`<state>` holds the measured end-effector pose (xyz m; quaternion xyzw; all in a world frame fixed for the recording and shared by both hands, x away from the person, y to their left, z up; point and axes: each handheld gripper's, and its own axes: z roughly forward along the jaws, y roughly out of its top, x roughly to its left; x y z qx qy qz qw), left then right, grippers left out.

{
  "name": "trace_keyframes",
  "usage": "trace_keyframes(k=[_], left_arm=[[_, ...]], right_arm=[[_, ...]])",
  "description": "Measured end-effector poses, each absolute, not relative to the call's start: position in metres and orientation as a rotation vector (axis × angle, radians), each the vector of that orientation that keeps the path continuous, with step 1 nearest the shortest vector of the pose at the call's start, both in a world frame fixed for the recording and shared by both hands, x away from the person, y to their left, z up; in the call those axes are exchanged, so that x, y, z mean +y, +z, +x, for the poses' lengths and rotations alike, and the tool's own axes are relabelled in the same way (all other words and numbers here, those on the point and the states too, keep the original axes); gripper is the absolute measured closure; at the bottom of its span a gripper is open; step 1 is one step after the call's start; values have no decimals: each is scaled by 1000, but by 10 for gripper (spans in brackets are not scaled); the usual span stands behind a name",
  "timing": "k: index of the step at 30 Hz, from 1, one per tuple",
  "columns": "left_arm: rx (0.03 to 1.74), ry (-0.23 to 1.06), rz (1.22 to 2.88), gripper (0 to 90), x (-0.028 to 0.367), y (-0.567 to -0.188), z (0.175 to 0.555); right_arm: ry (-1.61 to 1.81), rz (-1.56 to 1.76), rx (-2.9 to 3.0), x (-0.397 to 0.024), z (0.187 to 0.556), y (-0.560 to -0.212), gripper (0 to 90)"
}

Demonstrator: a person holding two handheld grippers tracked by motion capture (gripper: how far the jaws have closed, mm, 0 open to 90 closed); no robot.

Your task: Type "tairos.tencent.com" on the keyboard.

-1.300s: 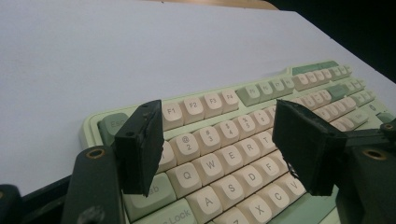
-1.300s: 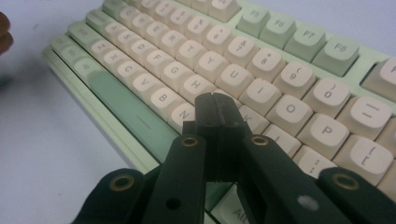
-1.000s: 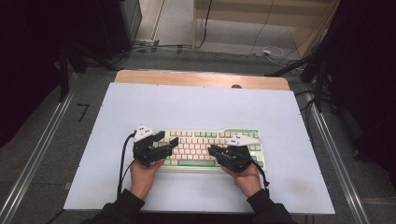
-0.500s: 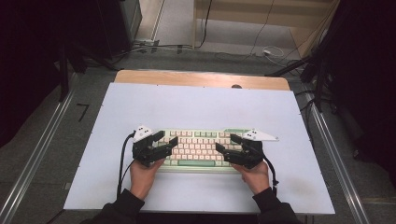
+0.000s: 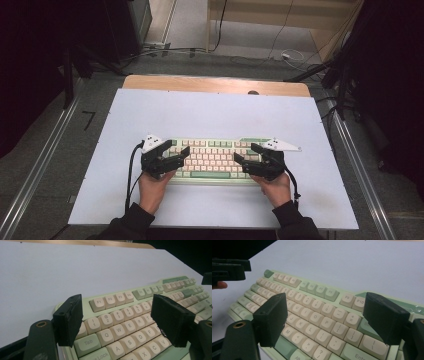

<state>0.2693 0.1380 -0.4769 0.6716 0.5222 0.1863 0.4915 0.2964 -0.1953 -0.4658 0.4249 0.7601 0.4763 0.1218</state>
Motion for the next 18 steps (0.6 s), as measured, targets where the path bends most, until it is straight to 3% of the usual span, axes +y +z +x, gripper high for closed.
trace_keyframes(k=[18], left_arm=[[1307,512,1634,195,150,-476,261]], right_arm=[[1336,1257,2185,-209,298,-466,166]])
